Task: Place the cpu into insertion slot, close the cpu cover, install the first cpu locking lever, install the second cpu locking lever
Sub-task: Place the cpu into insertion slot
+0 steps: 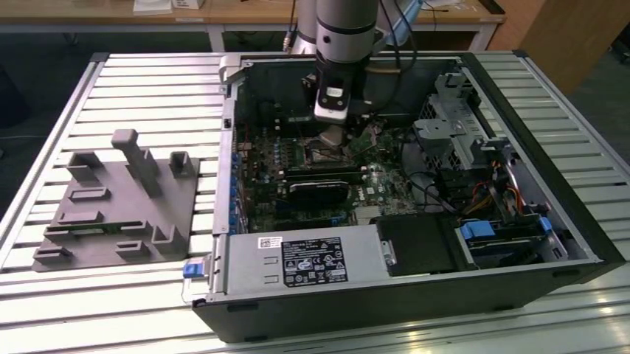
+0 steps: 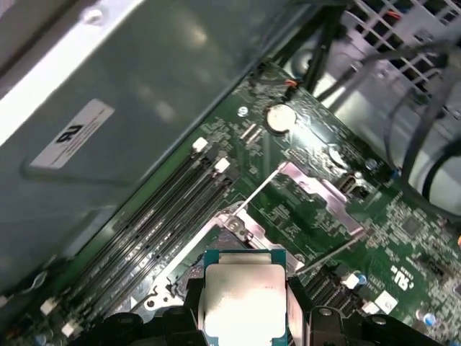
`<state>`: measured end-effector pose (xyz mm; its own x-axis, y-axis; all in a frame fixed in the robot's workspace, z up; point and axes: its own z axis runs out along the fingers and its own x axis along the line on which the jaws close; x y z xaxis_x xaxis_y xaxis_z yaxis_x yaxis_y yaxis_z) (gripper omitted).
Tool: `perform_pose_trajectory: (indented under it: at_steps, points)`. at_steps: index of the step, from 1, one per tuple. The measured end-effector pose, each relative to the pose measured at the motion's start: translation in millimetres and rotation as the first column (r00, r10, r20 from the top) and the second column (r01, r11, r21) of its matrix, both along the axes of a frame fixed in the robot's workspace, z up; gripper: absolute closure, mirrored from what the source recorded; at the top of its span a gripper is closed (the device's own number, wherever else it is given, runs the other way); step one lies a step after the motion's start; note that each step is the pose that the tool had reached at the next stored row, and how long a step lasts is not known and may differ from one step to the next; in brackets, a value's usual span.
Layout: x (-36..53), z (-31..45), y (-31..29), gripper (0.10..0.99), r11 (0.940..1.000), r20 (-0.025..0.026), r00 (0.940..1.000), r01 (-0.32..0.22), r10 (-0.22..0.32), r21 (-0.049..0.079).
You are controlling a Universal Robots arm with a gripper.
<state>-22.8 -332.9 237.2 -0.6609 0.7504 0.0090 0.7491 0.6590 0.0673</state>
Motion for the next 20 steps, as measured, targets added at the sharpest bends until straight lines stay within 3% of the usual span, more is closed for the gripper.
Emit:
perform_pose_trajectory:
  at_steps: [4,9,15,20]
  points:
    - [0.0,-0.5,0.0,0.549,0.9979,0.0006,0.9979,0.065,-0.065,-0.002]
    - [0.0,-0.9,0.0,0.549,0.9898,0.0015,0.9898,0.142,-0.142,-0.006]
    - [0.0,-1.3,0.0,0.549,0.9725,0.0031,0.9725,0.233,-0.233,-0.01]
    - [0.0,-1.9,0.0,0.549,0.9514,0.0042,0.9514,0.308,-0.308,-0.012]
